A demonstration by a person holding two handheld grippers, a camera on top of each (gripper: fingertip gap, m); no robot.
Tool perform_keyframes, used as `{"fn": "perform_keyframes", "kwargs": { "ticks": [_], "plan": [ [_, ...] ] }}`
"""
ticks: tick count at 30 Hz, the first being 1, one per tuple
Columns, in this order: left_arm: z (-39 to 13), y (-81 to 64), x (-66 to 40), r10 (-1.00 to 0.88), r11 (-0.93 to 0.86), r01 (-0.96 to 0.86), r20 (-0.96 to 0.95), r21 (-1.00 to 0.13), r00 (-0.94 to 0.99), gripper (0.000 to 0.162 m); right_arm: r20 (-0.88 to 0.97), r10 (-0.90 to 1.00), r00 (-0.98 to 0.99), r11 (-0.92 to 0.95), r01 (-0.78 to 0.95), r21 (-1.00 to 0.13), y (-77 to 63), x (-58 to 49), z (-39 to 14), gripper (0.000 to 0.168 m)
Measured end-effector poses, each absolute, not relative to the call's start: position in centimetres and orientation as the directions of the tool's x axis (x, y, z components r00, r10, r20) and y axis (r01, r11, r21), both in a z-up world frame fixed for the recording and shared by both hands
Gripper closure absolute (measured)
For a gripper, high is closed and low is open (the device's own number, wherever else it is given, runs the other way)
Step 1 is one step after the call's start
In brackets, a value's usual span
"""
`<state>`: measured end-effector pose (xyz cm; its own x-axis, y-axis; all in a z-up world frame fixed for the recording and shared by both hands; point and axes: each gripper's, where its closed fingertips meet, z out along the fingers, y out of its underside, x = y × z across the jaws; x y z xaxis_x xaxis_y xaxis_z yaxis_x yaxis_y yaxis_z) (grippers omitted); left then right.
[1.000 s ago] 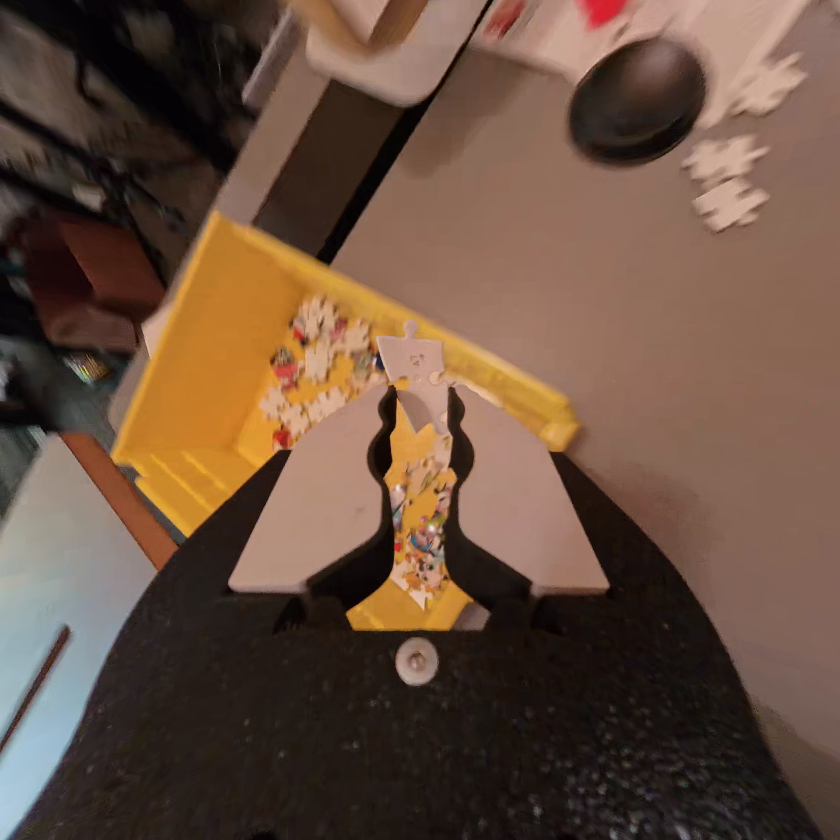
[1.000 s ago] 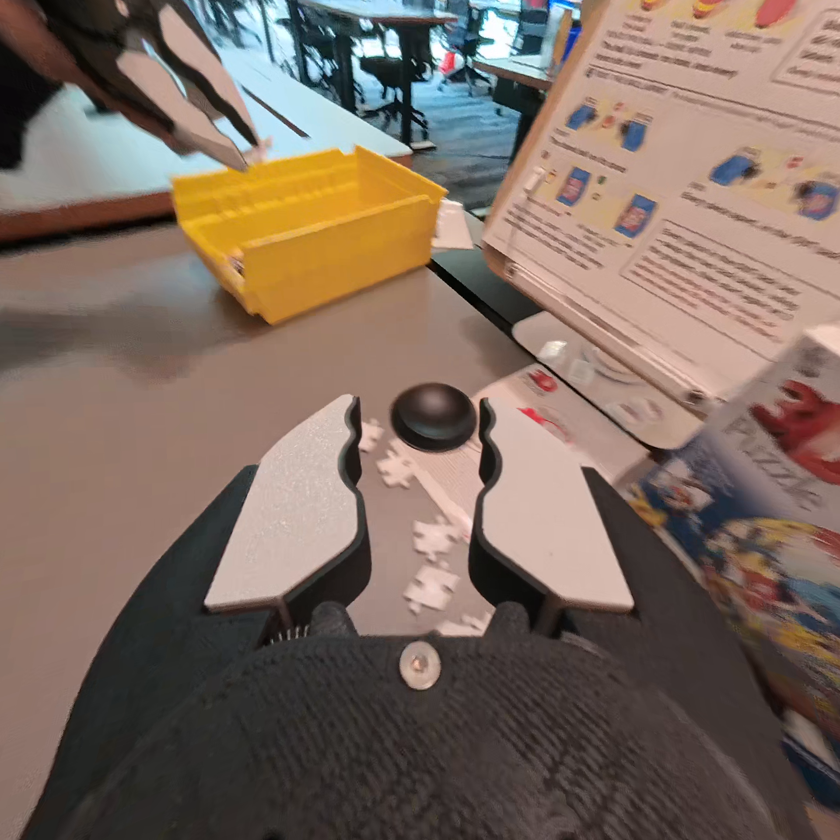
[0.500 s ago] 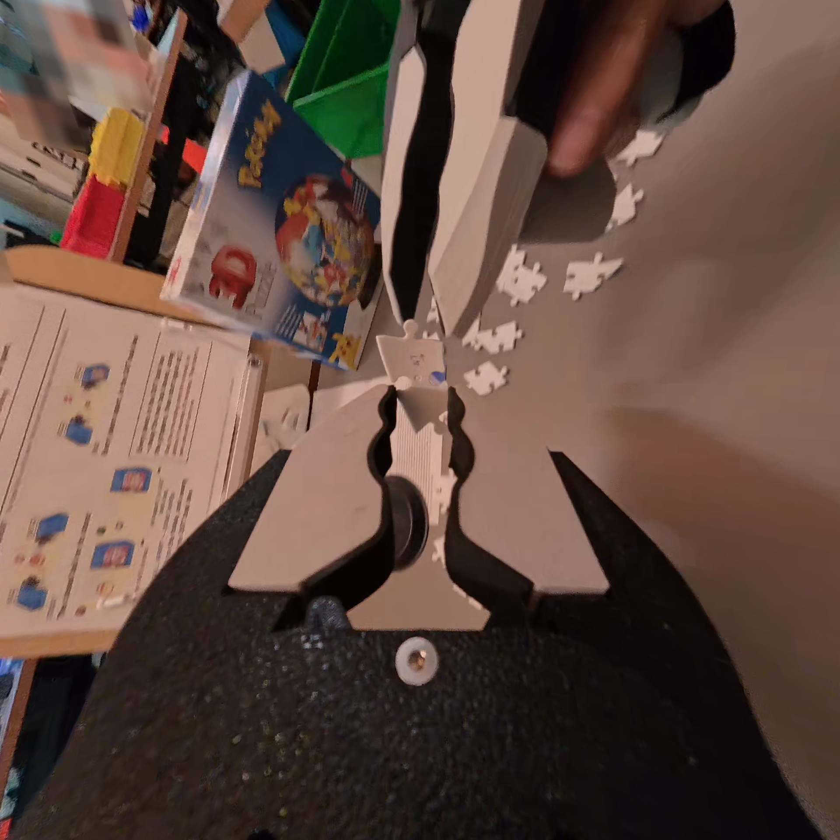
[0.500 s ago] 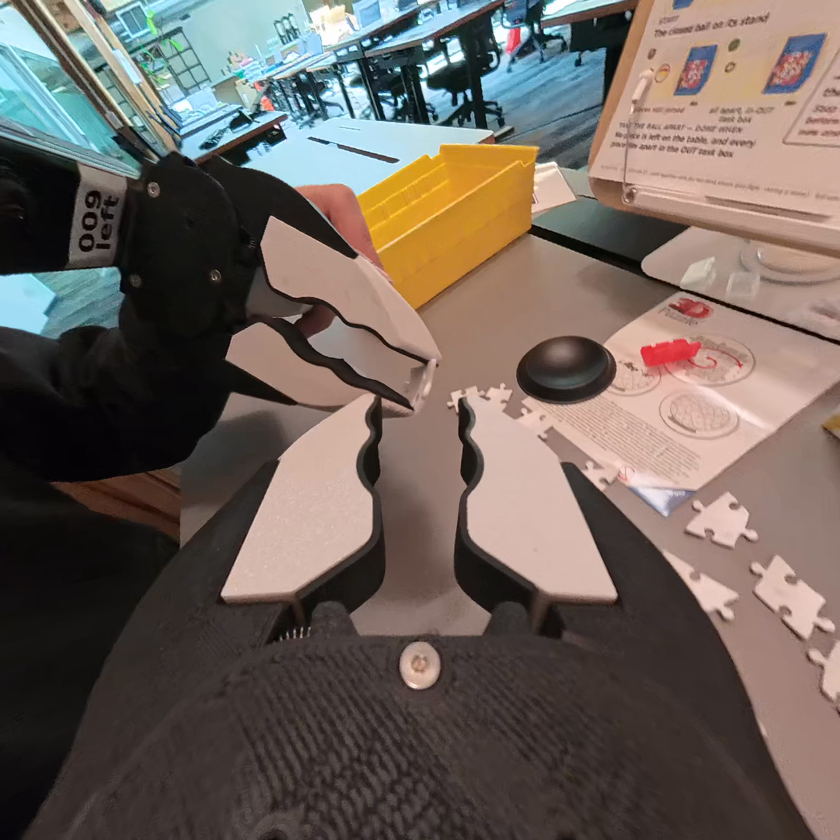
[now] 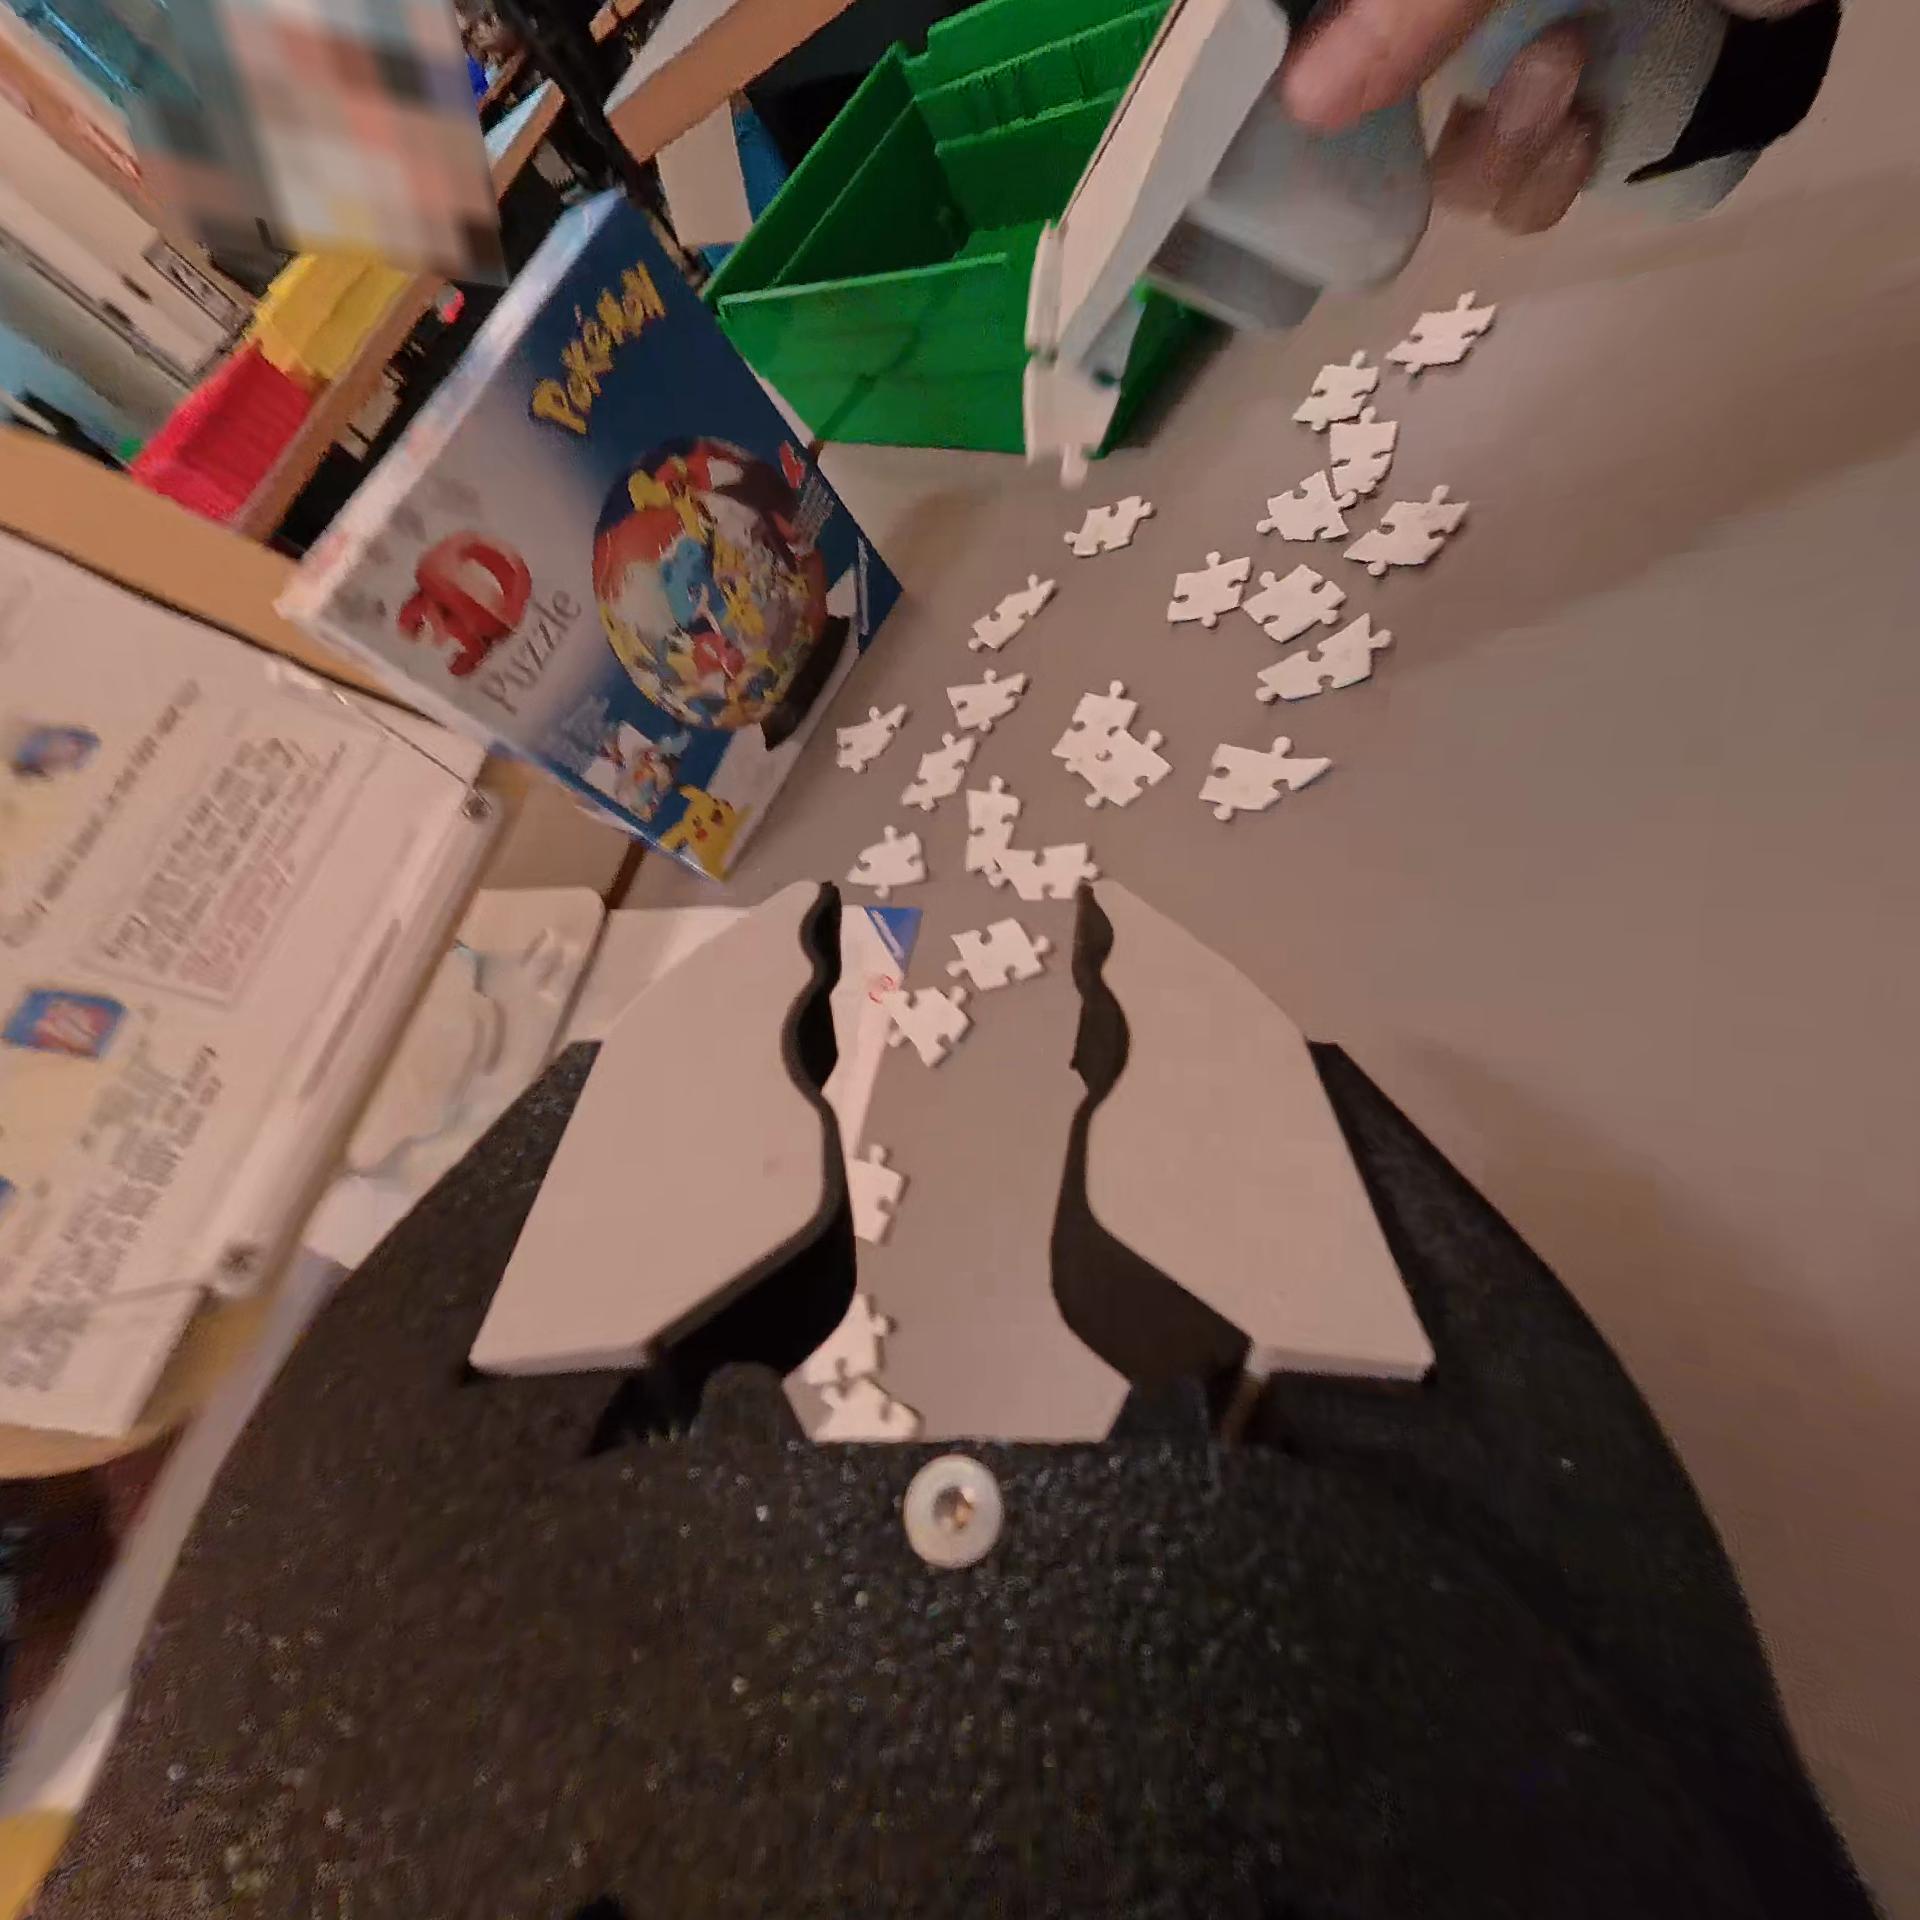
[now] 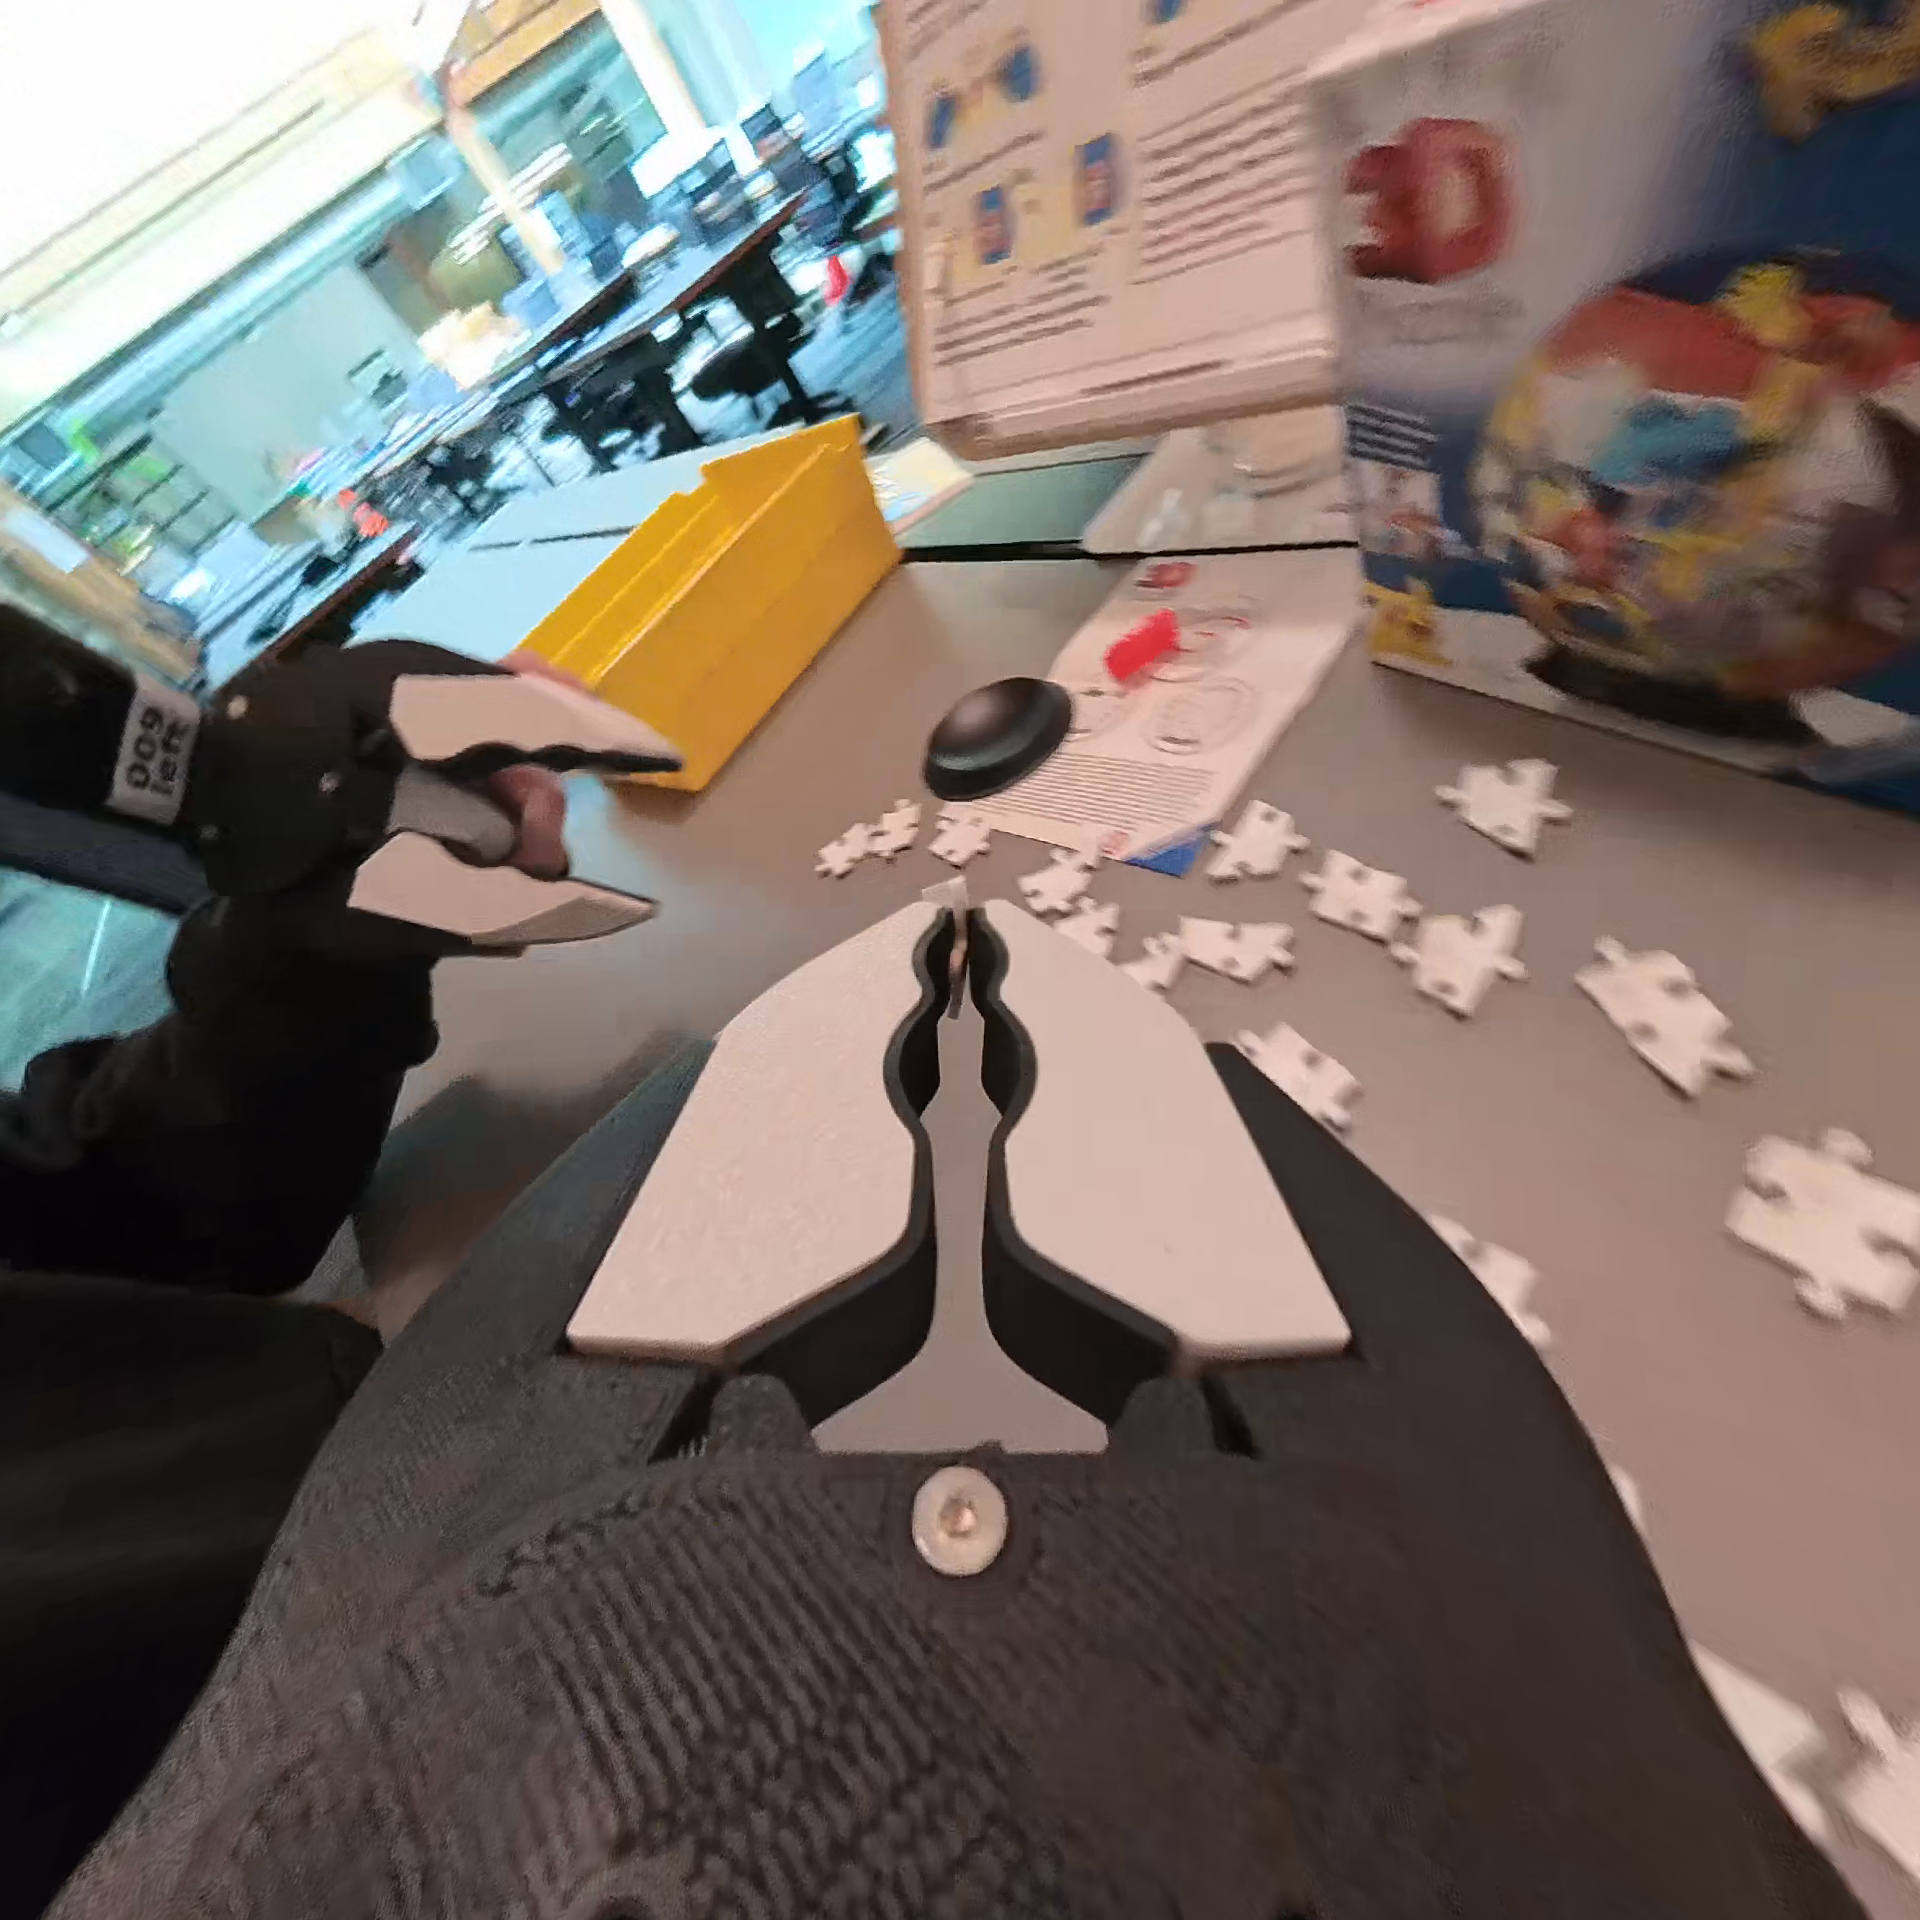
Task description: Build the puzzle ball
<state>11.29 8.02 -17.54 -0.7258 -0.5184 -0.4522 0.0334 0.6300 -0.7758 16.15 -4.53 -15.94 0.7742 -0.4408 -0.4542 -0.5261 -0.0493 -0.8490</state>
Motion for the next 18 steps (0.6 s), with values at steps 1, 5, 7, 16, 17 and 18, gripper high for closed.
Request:
{"fn": "perform_keyframes", "kwargs": {
  "ticks": [1,5,7,16,17,18],
  "plan": [
    [-18.1,8.3,10.9,-0.537,0.604,0.003,-0.410,-0.797,-0.737,0.121,-0.466,-0.471,0.750,-0.025,-0.539,-0.842,-5.8,16.4,-16.4,0.166],
    [-20.4,9.0,9.7,-0.585,0.534,-0.090,-0.291,-0.841,-0.757,0.122,-0.468,-0.592,0.656,-0.006,-0.584,-0.812,-10.3,16.8,-19.0,0.166],
    [-21.5,9.1,9.3,-0.596,0.526,-0.109,-0.275,-0.844,-0.754,0.123,-0.499,-0.619,0.606,0.044,-0.608,-0.793,-12.1,16.8,-19.7,0.166],
    [-24.8,9.7,8.1,-0.638,0.452,-0.213,-0.147,-0.866,-0.756,0.128,-0.566,-0.664,0.488,0.142,-0.661,-0.737,-15.8,17.4,-22.0,0.166],
    [-25.0,9.8,8.1,-0.641,0.452,-0.223,-0.141,-0.864,-0.754,0.128,-0.561,-0.674,0.480,0.134,-0.667,-0.732,-15.8,17.6,-22.4,0.166],
    [-25.3,10.0,8.0,-0.645,0.452,-0.231,-0.137,-0.862,-0.752,0.128,-0.549,-0.690,0.471,0.124,-0.671,-0.731,-15.9,17.9,-22.7,0.166]
  ]
}}
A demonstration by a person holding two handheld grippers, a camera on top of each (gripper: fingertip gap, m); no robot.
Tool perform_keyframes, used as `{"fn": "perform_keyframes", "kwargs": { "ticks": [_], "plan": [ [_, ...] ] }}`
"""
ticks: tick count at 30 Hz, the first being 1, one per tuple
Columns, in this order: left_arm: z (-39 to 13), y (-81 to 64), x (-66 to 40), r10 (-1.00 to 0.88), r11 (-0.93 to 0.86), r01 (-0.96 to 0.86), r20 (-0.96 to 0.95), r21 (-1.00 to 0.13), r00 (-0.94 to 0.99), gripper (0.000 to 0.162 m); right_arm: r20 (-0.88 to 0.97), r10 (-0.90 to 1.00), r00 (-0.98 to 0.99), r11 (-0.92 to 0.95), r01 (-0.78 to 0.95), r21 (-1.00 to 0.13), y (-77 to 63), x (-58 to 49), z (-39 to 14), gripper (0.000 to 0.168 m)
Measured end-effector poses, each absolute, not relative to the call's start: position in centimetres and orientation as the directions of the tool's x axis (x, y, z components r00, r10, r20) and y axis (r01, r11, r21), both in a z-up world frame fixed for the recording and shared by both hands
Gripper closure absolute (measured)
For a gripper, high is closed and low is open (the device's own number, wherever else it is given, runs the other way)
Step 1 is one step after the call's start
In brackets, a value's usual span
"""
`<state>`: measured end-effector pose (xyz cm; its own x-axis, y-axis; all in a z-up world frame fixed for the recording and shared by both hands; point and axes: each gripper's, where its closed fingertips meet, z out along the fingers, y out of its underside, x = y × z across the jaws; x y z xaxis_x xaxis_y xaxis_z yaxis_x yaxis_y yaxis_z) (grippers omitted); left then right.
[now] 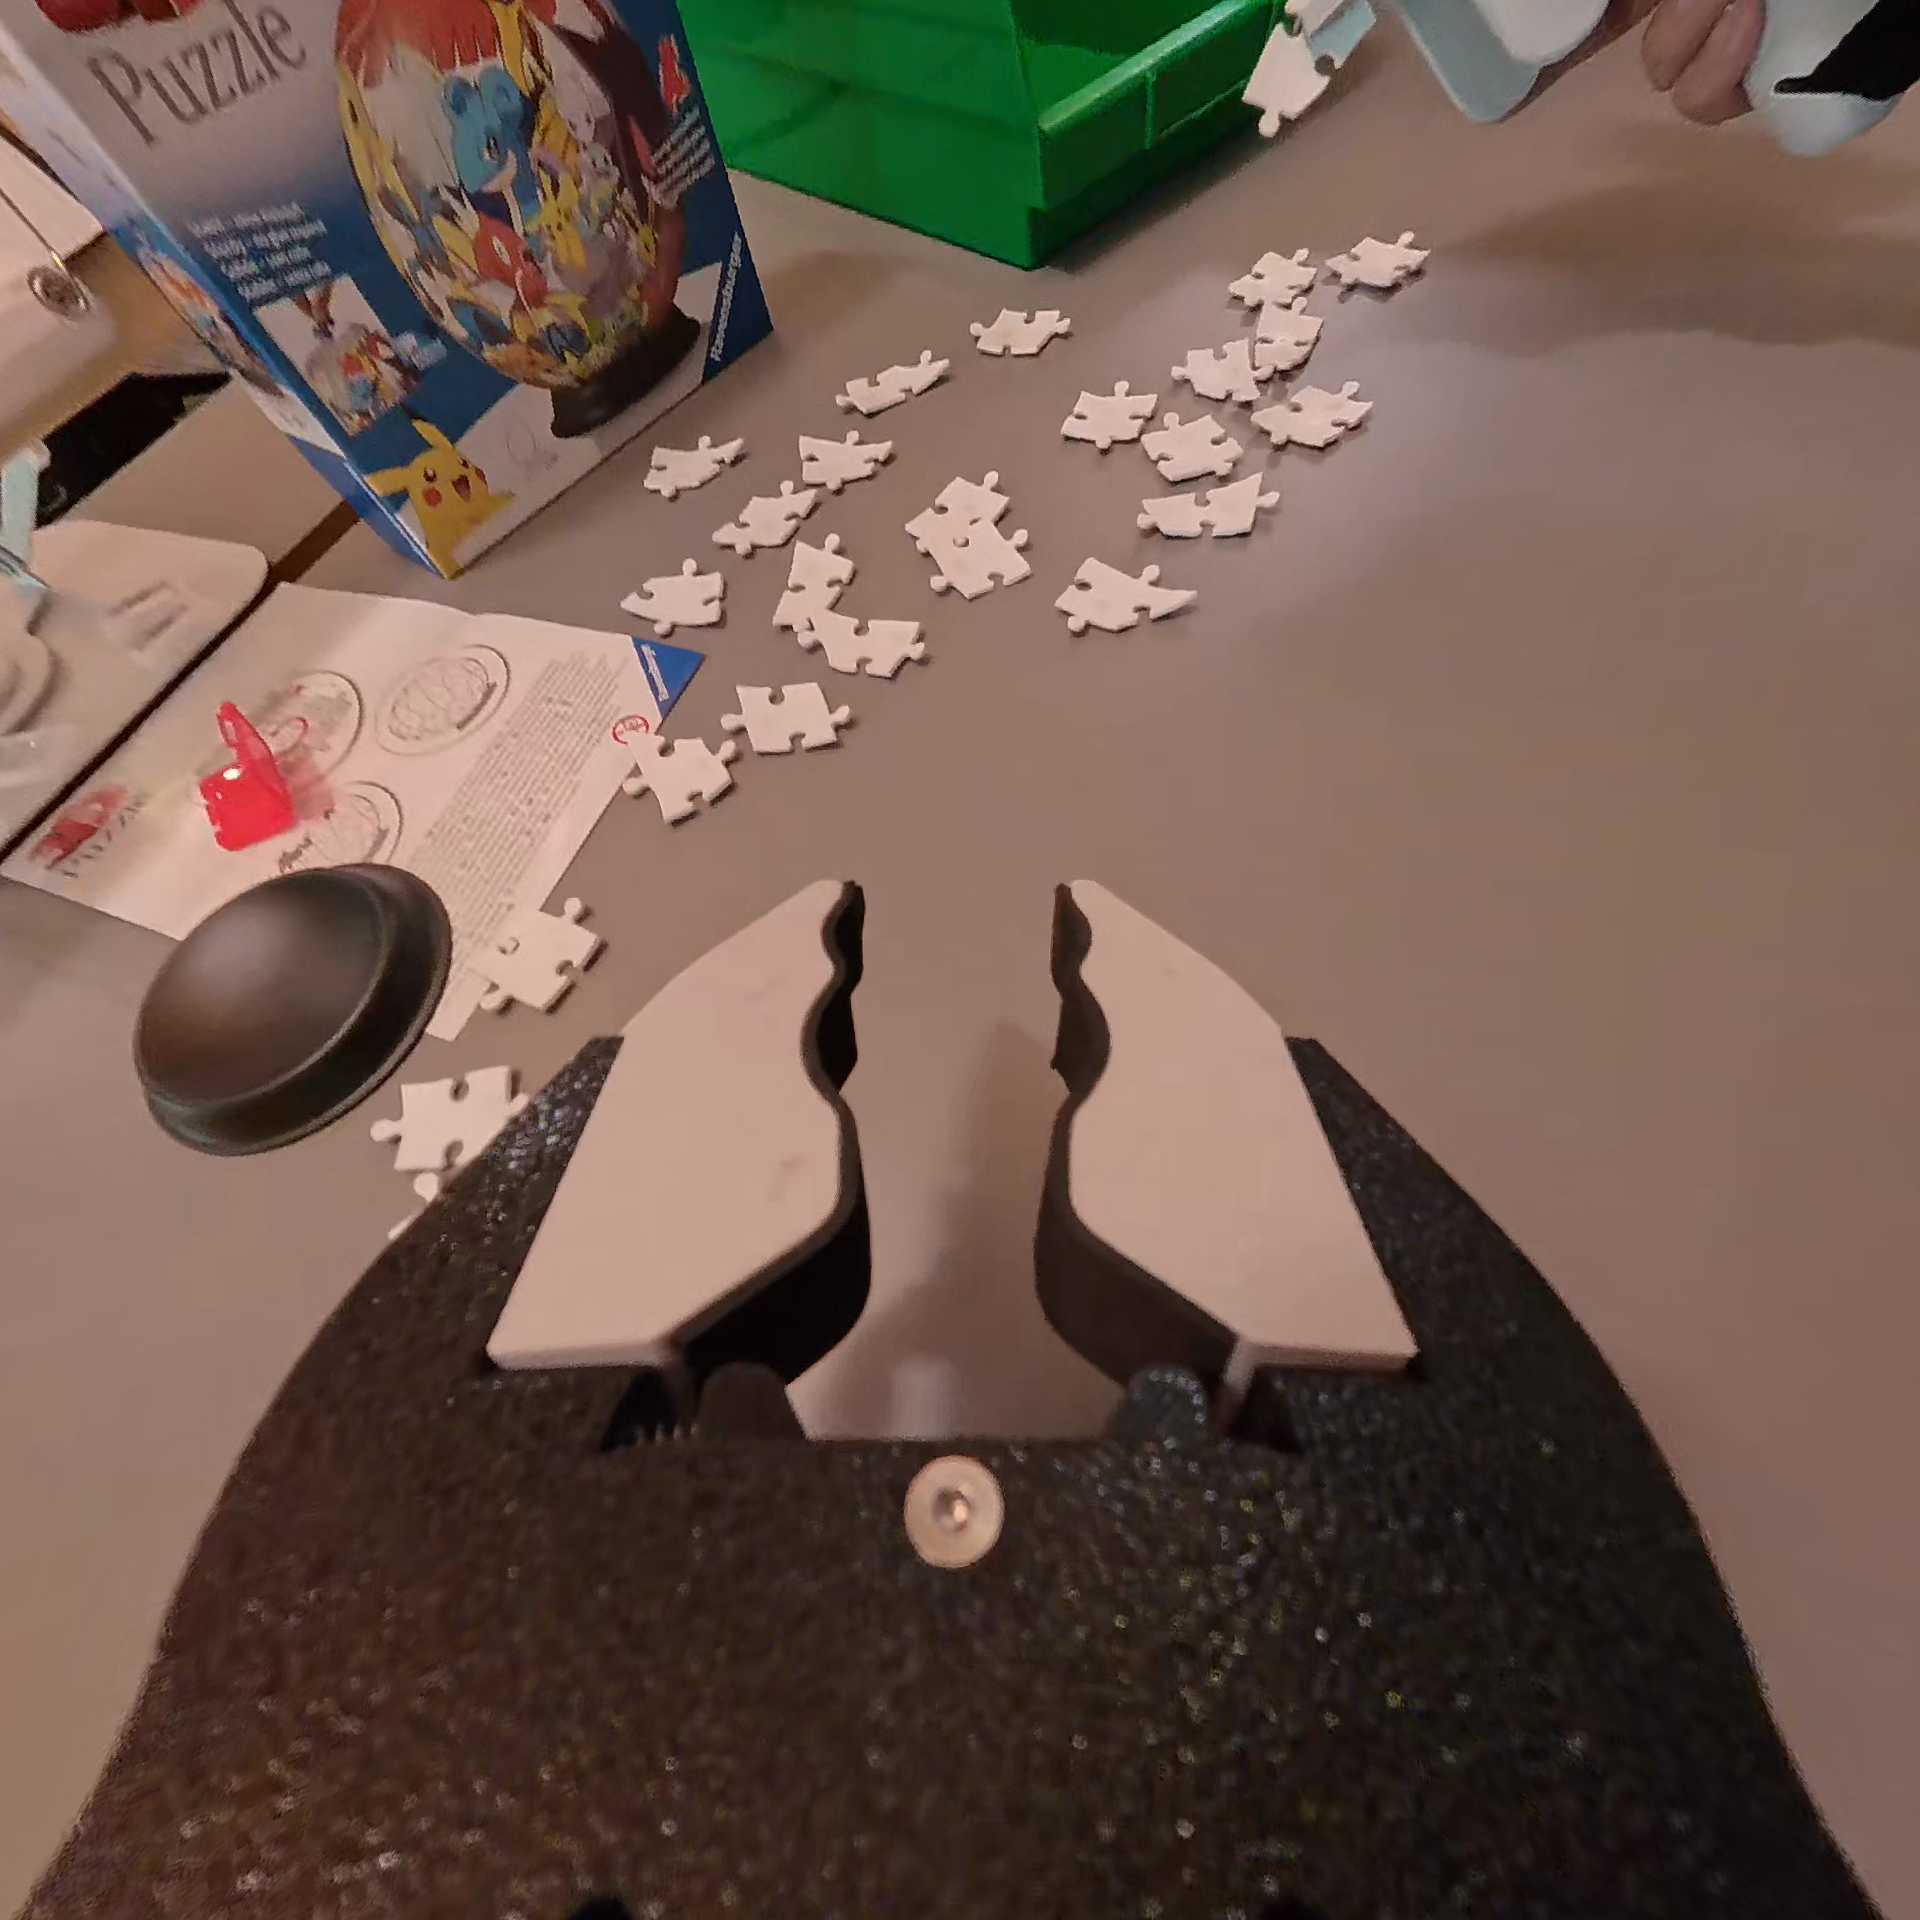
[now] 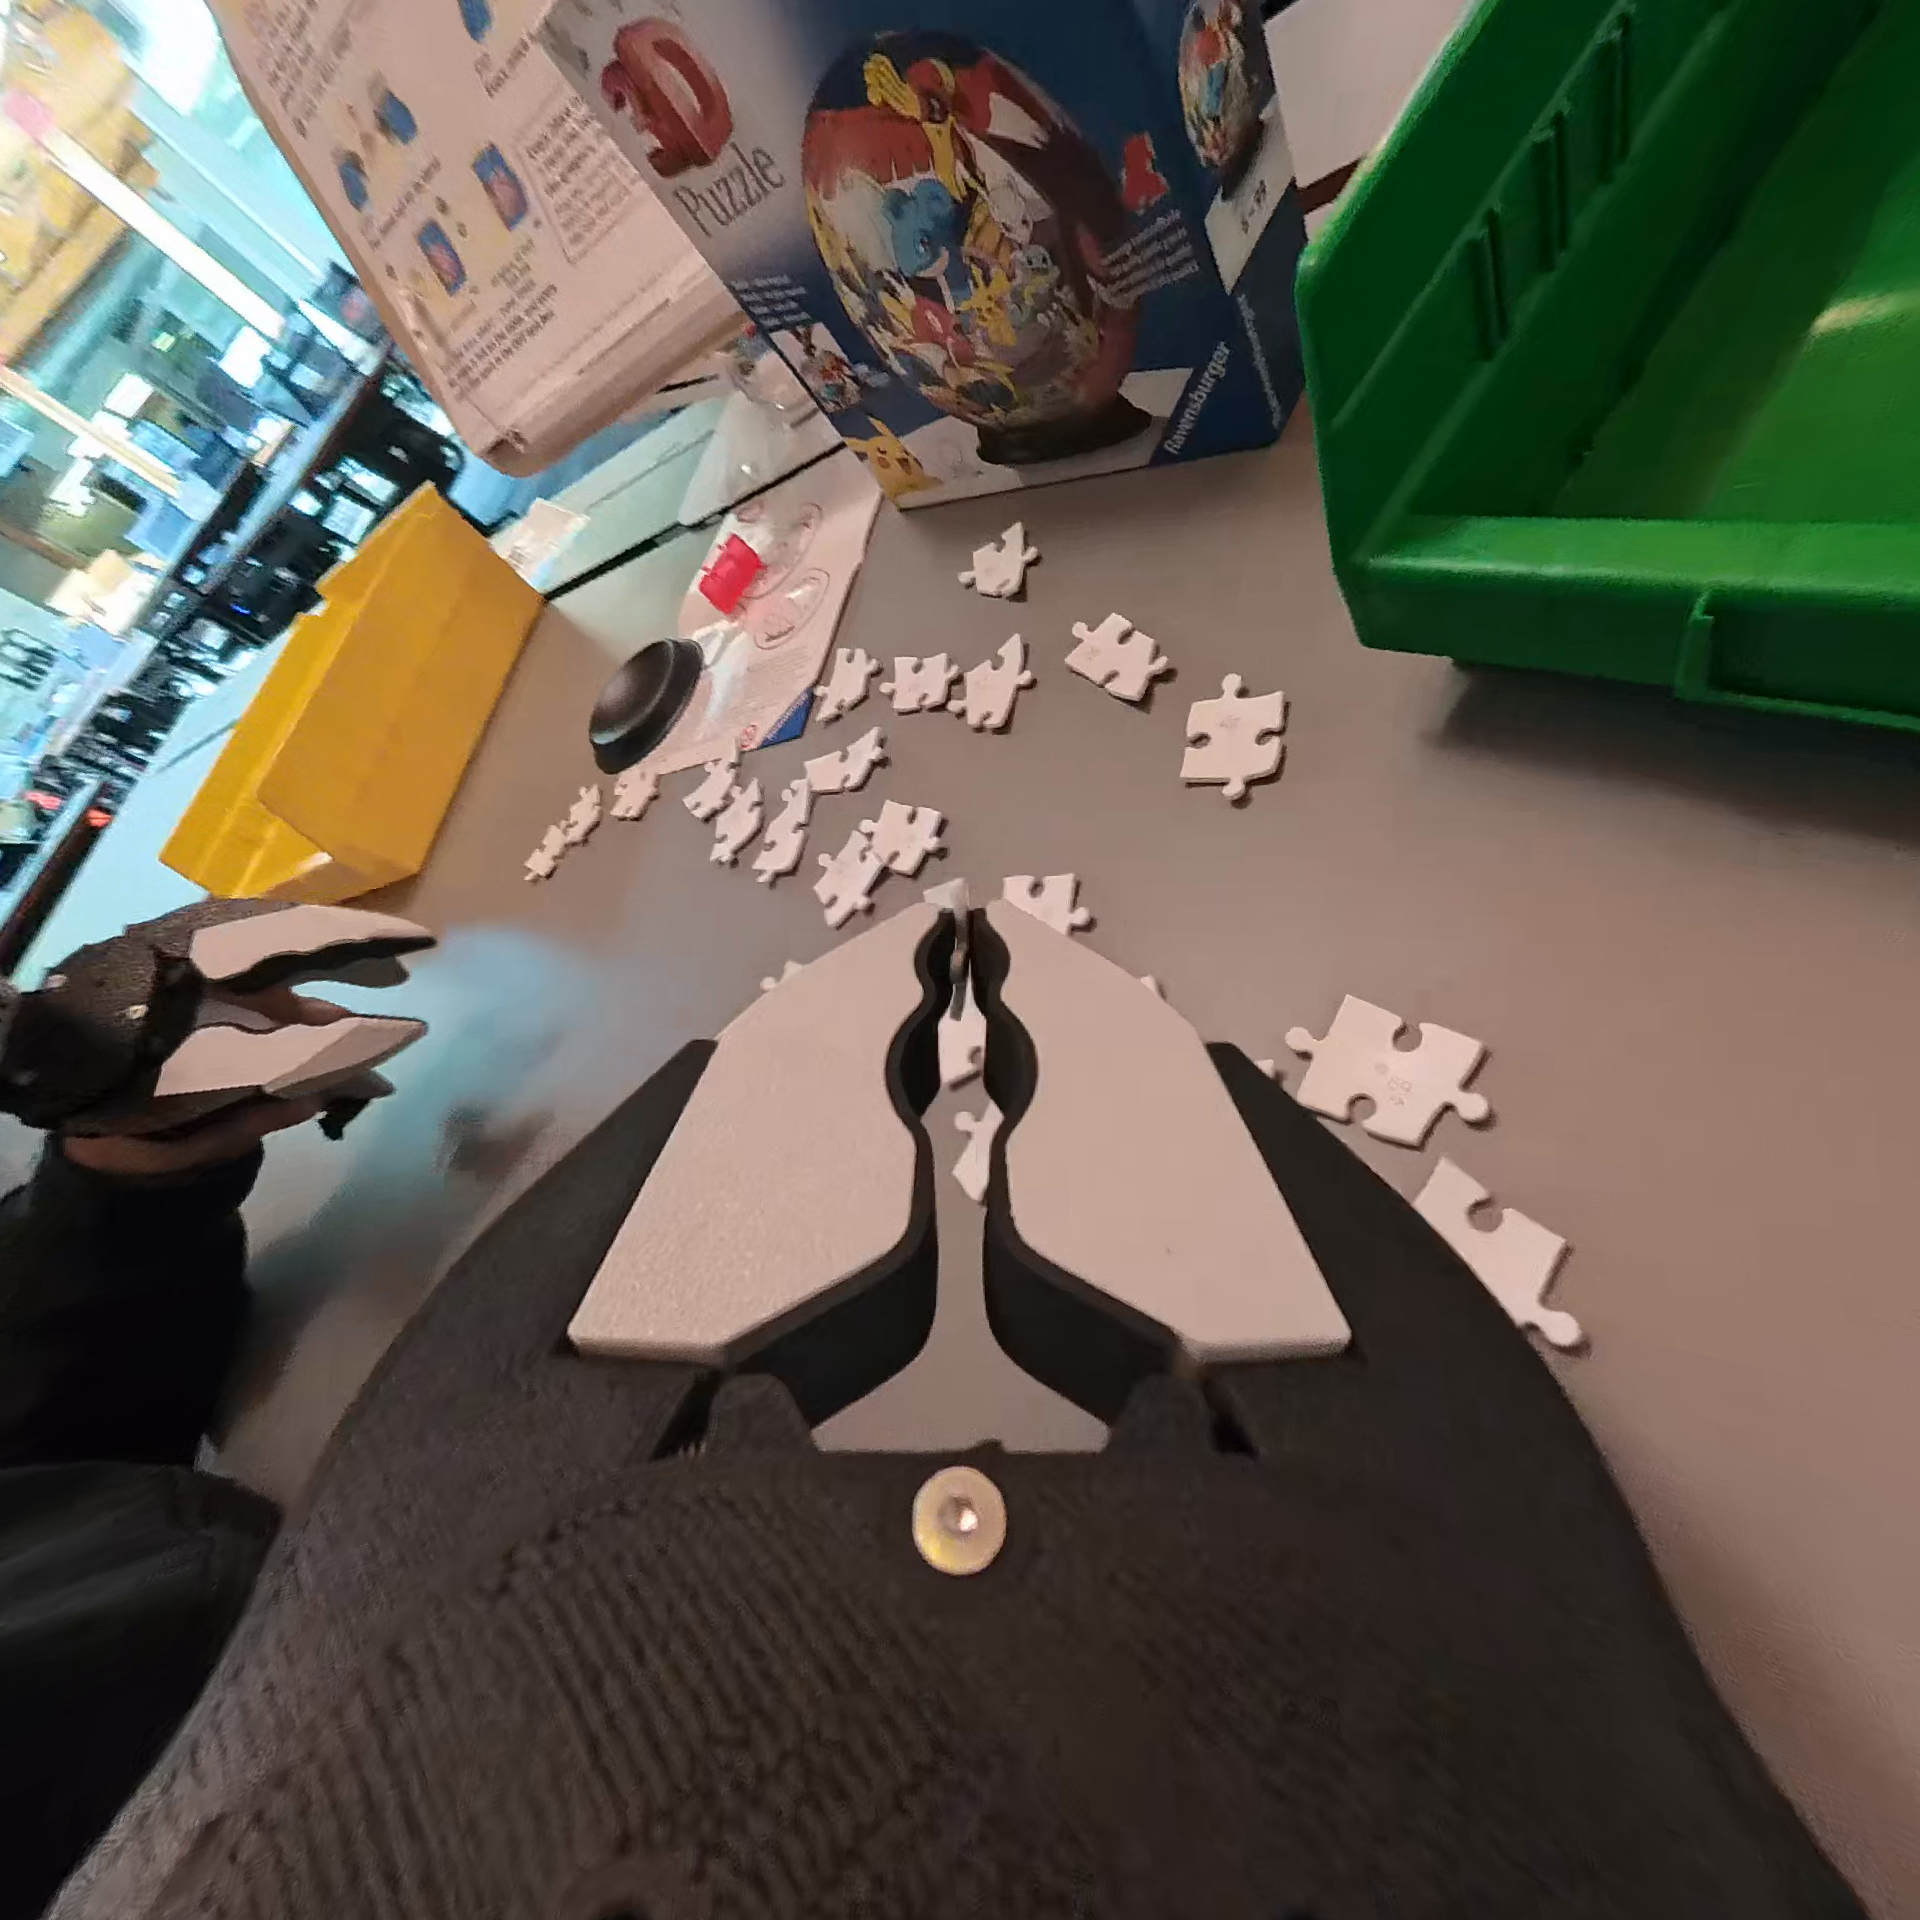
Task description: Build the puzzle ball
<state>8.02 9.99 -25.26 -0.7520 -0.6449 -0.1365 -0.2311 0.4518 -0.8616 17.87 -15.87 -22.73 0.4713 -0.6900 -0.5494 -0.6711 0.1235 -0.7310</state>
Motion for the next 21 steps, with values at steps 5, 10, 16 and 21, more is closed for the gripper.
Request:
{"fn": "perform_keyframes", "kwargs": {
  "ticks": [5,10,16,21],
  "plan": [
    [-26.2,10.4,7.8,-0.651,0.442,-0.266,-0.102,-0.857,-0.752,0.129,-0.600,-0.621,0.505,0.096,-0.711,-0.697,-13.0,17.9,-23.3,0.166],
    [-27.3,10.6,7.6,-0.653,0.441,-0.299,-0.074,-0.846,-0.754,0.129,-0.607,-0.577,0.546,0.033,-0.727,-0.685,-9.3,17.9,-23.9,0.166],
    [-27.8,10.5,7.5,-0.650,0.442,-0.312,-0.061,-0.841,-0.758,0.129,-0.620,-0.538,0.571,-0.004,-0.737,-0.676,-5.9,17.9,-23.9,0.166],
    [-28.0,10.5,7.5,-0.650,0.439,-0.321,-0.050,-0.839,-0.759,0.129,-0.629,-0.502,0.594,-0.026,-0.737,-0.676,-4.5,17.7,-23.3,0.165]
  ]
}}
